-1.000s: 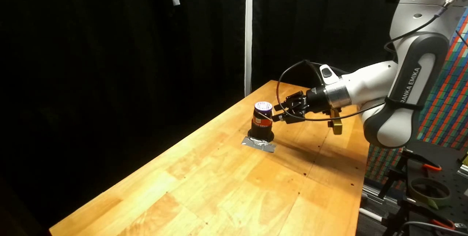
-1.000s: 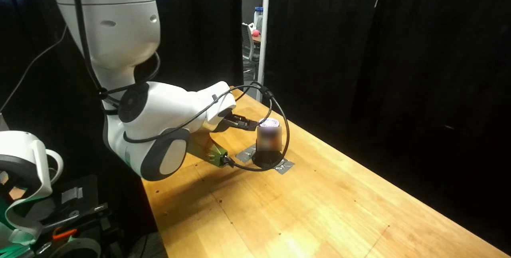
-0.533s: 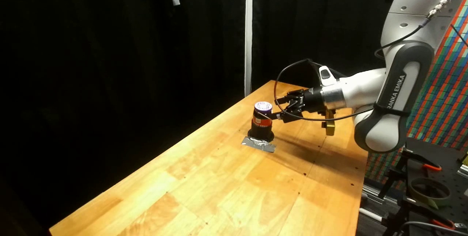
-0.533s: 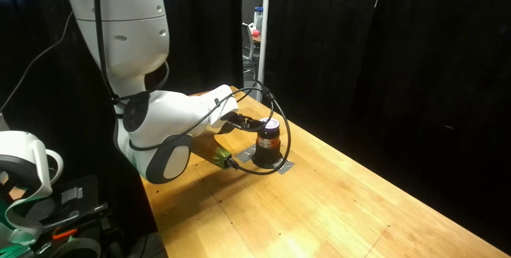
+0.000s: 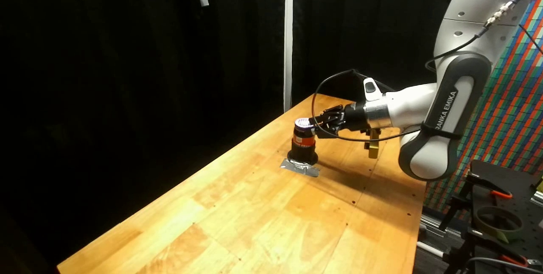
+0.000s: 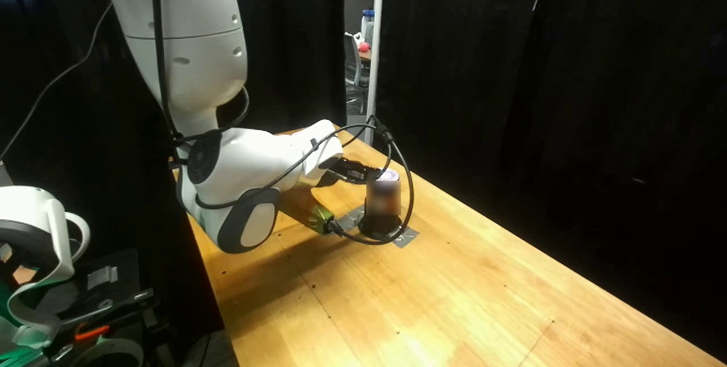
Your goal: Put the rubber band around the cup
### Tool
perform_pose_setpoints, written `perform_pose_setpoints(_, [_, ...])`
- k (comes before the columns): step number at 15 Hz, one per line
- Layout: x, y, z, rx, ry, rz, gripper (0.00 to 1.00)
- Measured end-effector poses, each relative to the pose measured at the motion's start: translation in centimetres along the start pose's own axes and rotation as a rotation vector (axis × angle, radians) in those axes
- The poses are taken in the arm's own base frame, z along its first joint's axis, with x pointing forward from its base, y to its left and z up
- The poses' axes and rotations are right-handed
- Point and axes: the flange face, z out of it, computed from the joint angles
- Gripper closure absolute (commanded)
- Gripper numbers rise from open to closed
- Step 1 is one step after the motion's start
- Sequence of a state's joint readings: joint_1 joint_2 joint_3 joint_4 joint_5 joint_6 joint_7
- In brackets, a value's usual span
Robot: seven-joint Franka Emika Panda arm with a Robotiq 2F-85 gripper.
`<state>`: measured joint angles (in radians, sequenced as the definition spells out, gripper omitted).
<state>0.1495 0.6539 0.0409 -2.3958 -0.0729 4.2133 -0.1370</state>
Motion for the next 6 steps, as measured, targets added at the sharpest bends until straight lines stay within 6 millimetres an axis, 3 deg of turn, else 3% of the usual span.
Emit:
perform_pose_setpoints(1, [0.03, -0.1, 0.07, -0.001, 0.001, 0.001, 0.78])
perform_pose_setpoints(2, [0.1, -0.13, 0.13, -0.003, 0.002, 0.002, 0.36])
perform_pose_setpoints(4, [0.17, -0.1, 0.19, -0.011, 0.002, 0.006, 0.39])
perform_pose_setpoints(6, [0.35, -0.18, 0.28, -0.012, -0.014, 0.003, 0.27])
